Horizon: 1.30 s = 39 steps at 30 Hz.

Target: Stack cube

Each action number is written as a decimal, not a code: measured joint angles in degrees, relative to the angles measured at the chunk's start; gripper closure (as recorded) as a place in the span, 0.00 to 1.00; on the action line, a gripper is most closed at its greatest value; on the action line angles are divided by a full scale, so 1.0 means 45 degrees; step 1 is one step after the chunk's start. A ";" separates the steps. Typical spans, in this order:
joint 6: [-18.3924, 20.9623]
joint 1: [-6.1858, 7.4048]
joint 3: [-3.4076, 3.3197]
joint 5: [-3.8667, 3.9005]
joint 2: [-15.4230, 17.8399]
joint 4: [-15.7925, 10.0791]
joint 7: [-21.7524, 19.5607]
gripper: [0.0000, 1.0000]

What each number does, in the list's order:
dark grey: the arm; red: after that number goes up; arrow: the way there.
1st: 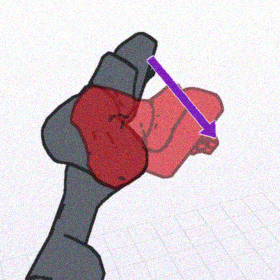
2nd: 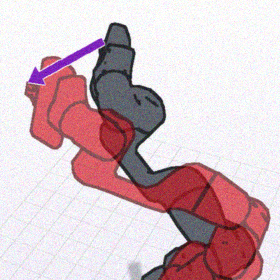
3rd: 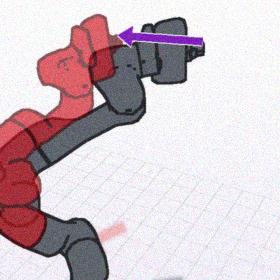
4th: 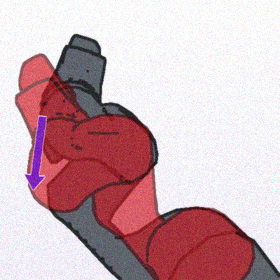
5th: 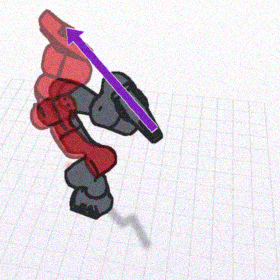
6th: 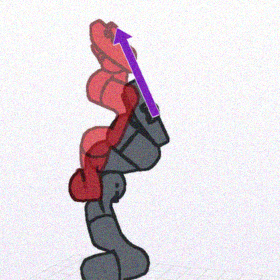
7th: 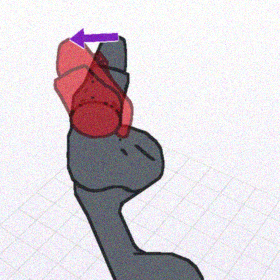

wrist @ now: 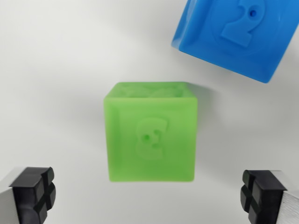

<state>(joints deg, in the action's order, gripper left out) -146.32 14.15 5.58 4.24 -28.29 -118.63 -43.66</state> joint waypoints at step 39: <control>-0.1650 0.0365 -0.0409 0.0107 -0.2132 0.0530 -0.0059 1.00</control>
<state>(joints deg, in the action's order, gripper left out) -153.75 15.79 3.74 4.72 -37.89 -116.25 -43.93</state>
